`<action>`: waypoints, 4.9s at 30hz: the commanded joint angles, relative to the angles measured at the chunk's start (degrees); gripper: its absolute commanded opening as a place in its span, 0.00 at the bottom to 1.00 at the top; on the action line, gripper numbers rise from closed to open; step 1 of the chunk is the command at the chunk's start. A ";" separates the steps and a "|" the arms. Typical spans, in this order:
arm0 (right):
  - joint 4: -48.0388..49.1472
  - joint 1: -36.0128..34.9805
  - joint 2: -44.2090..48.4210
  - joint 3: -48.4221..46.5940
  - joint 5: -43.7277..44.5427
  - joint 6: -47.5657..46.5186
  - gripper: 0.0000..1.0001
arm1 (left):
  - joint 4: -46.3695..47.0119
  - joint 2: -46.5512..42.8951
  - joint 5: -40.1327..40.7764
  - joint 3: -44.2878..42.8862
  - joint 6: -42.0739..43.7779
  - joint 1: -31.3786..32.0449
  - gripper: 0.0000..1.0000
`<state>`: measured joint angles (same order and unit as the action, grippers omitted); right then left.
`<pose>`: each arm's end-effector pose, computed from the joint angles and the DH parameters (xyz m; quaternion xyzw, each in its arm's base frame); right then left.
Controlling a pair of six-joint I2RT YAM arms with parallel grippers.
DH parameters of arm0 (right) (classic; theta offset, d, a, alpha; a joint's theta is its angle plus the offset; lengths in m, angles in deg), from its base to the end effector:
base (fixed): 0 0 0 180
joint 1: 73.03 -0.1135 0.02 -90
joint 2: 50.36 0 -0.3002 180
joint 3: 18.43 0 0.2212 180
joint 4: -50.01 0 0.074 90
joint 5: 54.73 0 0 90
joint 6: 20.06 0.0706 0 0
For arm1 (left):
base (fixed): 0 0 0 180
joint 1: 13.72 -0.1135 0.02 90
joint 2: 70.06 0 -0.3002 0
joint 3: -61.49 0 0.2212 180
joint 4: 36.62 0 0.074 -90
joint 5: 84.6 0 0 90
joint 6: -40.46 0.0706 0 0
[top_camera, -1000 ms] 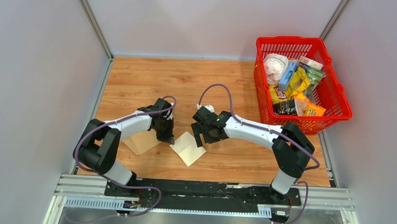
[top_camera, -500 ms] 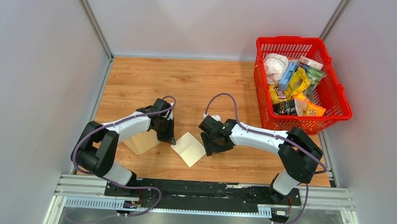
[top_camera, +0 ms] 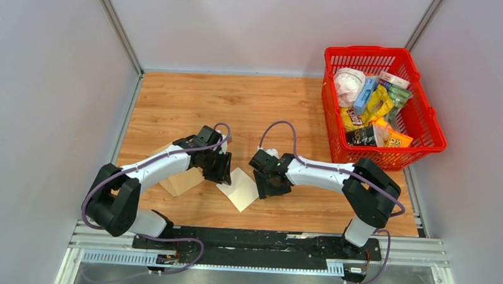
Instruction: Place the letter into the envelope and seal it
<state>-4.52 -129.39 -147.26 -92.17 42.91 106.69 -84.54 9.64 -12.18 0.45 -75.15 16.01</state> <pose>0.1685 0.2363 0.1839 -0.1619 0.9788 0.0321 0.1217 0.1909 -0.1336 0.2084 0.0658 0.9659 -0.2257 0.1081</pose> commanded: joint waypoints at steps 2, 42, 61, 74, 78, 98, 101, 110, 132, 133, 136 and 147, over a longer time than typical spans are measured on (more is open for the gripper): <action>3.01 -0.16 -0.92 0.16 1.15 3.24 0.63 | 0.37 1.94 2.73 -3.13 3.89 3.22 0.56; 10.13 3.62 -10.32 -0.62 -6.49 6.40 0.51 | 10.12 8.45 -5.17 -1.02 6.97 7.00 0.77; 5.38 8.72 10.41 10.26 -6.66 10.35 0.66 | 10.12 5.99 0.62 0.21 2.05 7.18 0.75; 14.61 6.18 13.85 18.80 -17.92 20.72 0.46 | 9.60 4.50 -0.69 0.74 0.56 7.26 0.75; 15.41 5.65 10.95 17.83 -17.05 21.17 0.37 | 10.21 4.24 -2.36 1.18 0.47 7.18 0.75; 20.33 5.91 -0.92 12.73 -13.97 20.64 0.15 | 8.04 4.68 -6.42 0.57 2.66 7.18 0.76; 20.50 6.17 -0.92 13.43 -13.97 20.64 0.14 | 3.98 0.21 4.17 -1.45 2.23 7.18 0.76; 21.38 6.52 -1.53 14.32 -14.05 20.02 0.13 | -3.24 1.32 16.44 -5.50 4.59 7.18 0.77; 22.96 6.88 -2.50 15.37 -13.97 19.23 0.08 | 1.16 9.42 8.09 -4.18 7.41 7.18 0.81; 23.05 6.88 -2.59 15.37 -14.05 19.23 0.08 | 1.42 9.07 7.83 -4.18 7.41 7.18 0.81; 23.32 6.88 -3.03 15.37 -14.14 19.23 0.08 | 1.25 9.07 6.34 -4.18 7.59 7.26 0.81; 24.37 6.88 -5.14 14.23 -14.67 19.06 0.06 | 5.37 9.42 -2.27 -1.55 6.53 7.88 0.82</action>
<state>24.71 -122.40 -147.39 -80.13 20.01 128.42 -81.63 18.93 -9.45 -3.00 -68.72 23.12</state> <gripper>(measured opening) 0.075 0.815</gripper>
